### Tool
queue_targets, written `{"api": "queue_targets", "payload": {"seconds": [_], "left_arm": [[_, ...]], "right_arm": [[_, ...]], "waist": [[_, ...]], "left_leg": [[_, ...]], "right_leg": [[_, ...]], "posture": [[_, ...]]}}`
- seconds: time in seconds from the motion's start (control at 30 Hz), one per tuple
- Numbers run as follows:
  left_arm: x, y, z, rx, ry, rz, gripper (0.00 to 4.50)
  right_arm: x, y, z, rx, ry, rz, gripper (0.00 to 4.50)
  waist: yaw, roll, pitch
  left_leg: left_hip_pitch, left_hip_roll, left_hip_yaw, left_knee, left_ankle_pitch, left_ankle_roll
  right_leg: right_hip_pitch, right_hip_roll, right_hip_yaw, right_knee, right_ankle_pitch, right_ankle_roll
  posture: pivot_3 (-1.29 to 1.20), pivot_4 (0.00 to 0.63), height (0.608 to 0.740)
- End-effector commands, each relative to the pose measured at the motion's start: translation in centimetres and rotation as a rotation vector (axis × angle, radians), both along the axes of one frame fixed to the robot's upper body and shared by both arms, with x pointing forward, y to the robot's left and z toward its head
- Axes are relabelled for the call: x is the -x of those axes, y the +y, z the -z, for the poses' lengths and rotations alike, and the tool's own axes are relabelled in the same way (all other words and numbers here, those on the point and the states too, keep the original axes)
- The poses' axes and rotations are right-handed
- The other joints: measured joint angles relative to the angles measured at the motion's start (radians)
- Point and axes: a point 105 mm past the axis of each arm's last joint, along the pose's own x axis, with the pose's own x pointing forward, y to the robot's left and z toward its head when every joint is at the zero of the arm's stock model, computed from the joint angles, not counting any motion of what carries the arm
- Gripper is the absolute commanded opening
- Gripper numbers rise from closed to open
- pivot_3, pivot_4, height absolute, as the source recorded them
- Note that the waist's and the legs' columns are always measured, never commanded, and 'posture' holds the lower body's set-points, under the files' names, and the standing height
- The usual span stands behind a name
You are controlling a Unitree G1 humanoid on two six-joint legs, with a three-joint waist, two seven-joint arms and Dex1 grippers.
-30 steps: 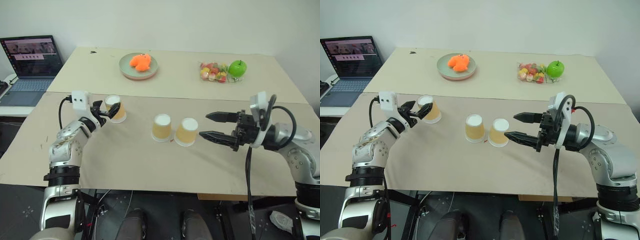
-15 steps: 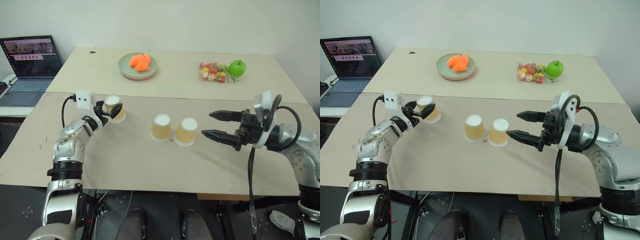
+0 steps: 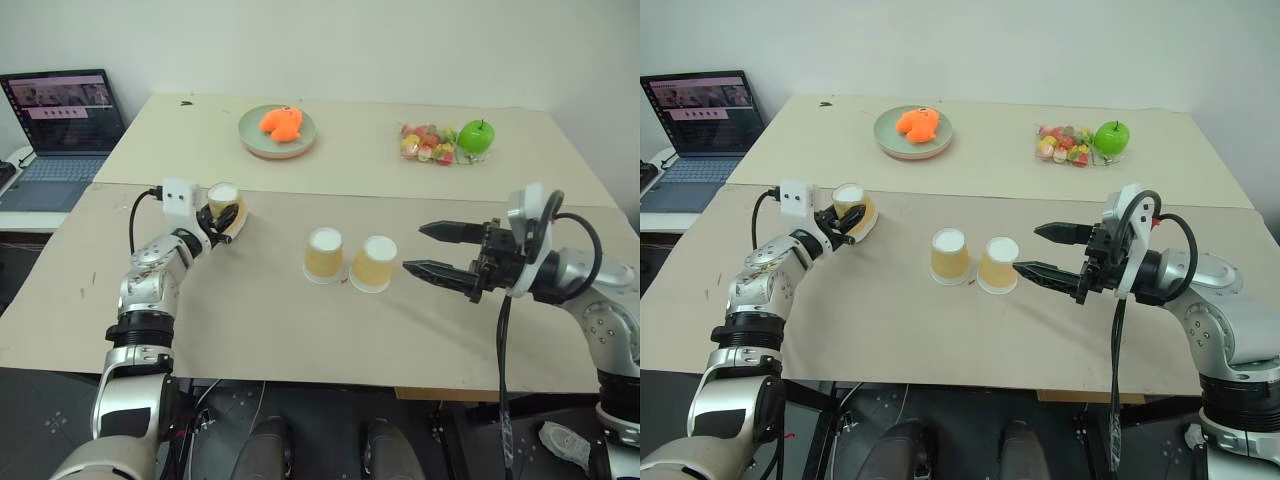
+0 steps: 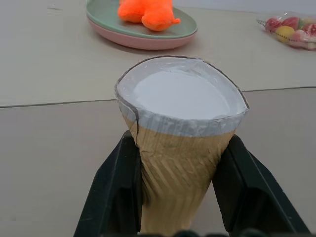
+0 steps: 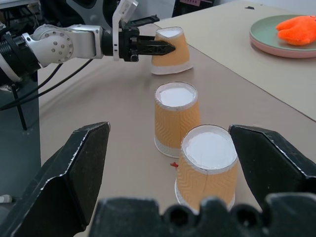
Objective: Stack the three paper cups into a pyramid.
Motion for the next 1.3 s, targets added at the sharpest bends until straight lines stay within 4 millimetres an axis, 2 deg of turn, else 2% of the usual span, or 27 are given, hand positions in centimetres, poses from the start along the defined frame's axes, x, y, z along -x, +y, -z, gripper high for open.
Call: {"api": "queue_targets", "payload": {"seconds": [0.03,0.2,0.3,0.4,0.57,0.67,0.8,1.0,1.13,1.3], "left_arm": [[0.1,-1.1,-4.3,-0.009,-0.136,0.052,1.78],[0.5,-3.8,-9.5,0.002,-0.256,0.179,1.78],[2.6,-6.7,-12.0,0.019,-0.288,0.401,1.78],[5.4,-8.7,-13.4,0.000,-0.303,0.627,1.78],[8.6,-10.1,-14.9,0.039,-0.240,0.897,1.78],[10.0,-10.7,-14.8,0.050,-0.169,1.039,1.78],[11.0,-11.5,-12.0,-0.076,-0.074,1.156,1.78],[8.8,-13.2,-8.4,-0.154,0.004,1.177,1.78],[7.8,-14.1,-8.5,-0.147,-0.014,1.189,1.78],[7.5,-14.9,-9.0,-0.139,-0.019,1.230,1.78]], "right_arm": [[0.6,0.0,-1.6,-0.008,-0.078,-0.008,4.50],[0.4,0.1,-1.7,-0.009,-0.084,-0.015,4.50],[0.3,0.2,-1.8,-0.006,-0.086,-0.017,4.50],[0.3,0.1,-1.8,-0.008,-0.086,-0.017,4.50],[0.5,0.0,-1.7,-0.006,-0.080,-0.017,4.50],[0.6,0.0,-1.5,-0.002,-0.078,-0.012,4.50],[0.9,-0.1,-1.4,-0.009,-0.076,-0.001,4.50],[1.4,-0.3,-1.2,-0.013,-0.073,0.016,4.50],[1.6,-0.4,-1.2,-0.014,-0.071,0.031,4.50],[1.7,-0.5,-1.2,-0.018,-0.072,0.046,4.50]], "waist": [[0.000,0.000,0.000],[0.002,-0.002,0.001],[0.000,-0.002,0.001],[-0.005,-0.002,0.001],[-0.010,-0.002,0.001],[-0.011,-0.002,0.001],[-0.010,-0.002,0.001],[-0.001,-0.002,0.001],[0.000,-0.002,0.002],[-0.001,-0.002,0.002]], "left_leg": [[0.000,0.000,0.000,0.000,0.000,0.000],[0.000,0.000,-0.001,0.001,0.000,0.000],[-0.001,0.000,-0.001,0.001,0.000,0.000],[-0.001,0.000,-0.001,0.001,0.000,0.000],[-0.001,0.000,-0.001,0.001,0.000,0.000],[-0.001,0.000,-0.001,0.001,0.000,0.000],[-0.001,0.000,-0.001,0.001,0.000,0.000],[-0.001,0.000,-0.001,0.001,0.000,0.000],[-0.001,0.000,-0.001,0.002,0.000,0.000],[-0.001,0.000,-0.001,0.002,0.000,0.001]], "right_leg": [[0.000,0.000,0.000,0.000,0.000,0.000],[0.000,0.000,-0.001,0.000,0.000,0.000],[0.001,0.000,-0.001,0.000,0.000,0.001],[0.000,0.000,-0.001,0.001,0.000,0.001],[-0.001,0.000,-0.001,0.000,0.000,0.001],[0.000,0.000,-0.001,0.000,0.000,0.001],[0.000,0.000,-0.001,0.000,0.000,0.001],[0.000,0.001,0.000,-0.001,0.000,0.001],[0.000,0.001,0.000,-0.001,0.000,0.001],[0.000,0.001,0.000,-0.001,0.000,0.001]], "posture": [[0.00,0.150,0.676],[0.00,0.150,0.676],[0.00,0.150,0.676],[0.00,0.150,0.676],[0.00,0.150,0.676],[0.00,0.150,0.676],[0.00,0.150,0.676],[0.00,0.150,0.676],[0.00,0.150,0.676],[0.00,0.150,0.676]]}}
